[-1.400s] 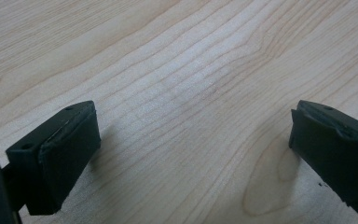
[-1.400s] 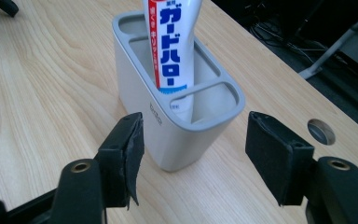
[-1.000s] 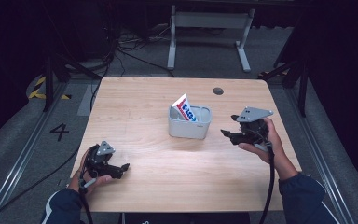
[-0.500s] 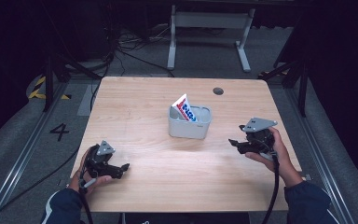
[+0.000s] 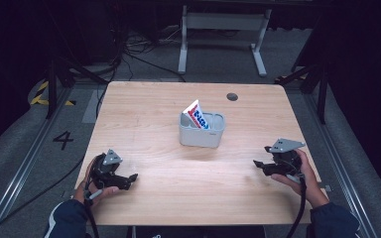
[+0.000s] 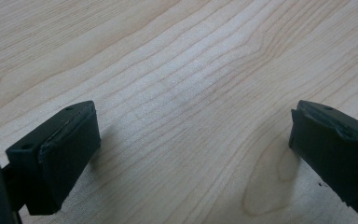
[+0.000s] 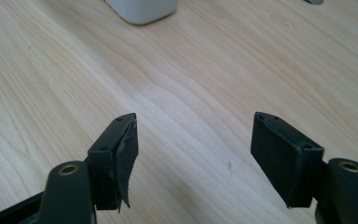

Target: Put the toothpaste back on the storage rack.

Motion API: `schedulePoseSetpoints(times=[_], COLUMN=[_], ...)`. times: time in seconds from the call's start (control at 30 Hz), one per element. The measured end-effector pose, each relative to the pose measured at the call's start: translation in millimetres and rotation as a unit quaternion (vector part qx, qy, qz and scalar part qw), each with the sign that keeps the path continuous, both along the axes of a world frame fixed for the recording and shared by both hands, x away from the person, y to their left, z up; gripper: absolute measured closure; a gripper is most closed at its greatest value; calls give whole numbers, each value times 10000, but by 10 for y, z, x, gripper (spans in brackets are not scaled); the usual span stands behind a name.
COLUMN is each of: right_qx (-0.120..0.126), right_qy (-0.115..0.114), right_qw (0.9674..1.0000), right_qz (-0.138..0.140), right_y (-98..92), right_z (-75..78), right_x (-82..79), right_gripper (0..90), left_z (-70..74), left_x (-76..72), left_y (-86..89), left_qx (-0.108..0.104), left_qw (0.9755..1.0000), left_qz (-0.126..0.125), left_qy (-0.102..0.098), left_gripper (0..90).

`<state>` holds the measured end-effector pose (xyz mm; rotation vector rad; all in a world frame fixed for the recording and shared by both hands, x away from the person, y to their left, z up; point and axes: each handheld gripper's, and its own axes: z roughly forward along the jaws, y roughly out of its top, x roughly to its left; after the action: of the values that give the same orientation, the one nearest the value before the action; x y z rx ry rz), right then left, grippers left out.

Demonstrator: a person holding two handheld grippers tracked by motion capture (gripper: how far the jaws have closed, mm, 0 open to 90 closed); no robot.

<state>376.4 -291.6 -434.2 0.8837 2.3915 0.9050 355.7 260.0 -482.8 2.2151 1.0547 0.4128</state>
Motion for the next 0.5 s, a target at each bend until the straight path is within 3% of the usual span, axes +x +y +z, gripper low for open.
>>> schedulePoseSetpoints(times=[0.5], right_qx=[408], right_qy=[361], right_qw=[9975], right_qz=[-448], right_y=[-432], right_z=[-332], right_x=[-190], right_gripper=[298], left_z=[0], left_x=[20], left_y=[-1], left_qx=[3], left_qw=[10000], left_qz=[-54], left_qy=[7], left_gripper=[20])
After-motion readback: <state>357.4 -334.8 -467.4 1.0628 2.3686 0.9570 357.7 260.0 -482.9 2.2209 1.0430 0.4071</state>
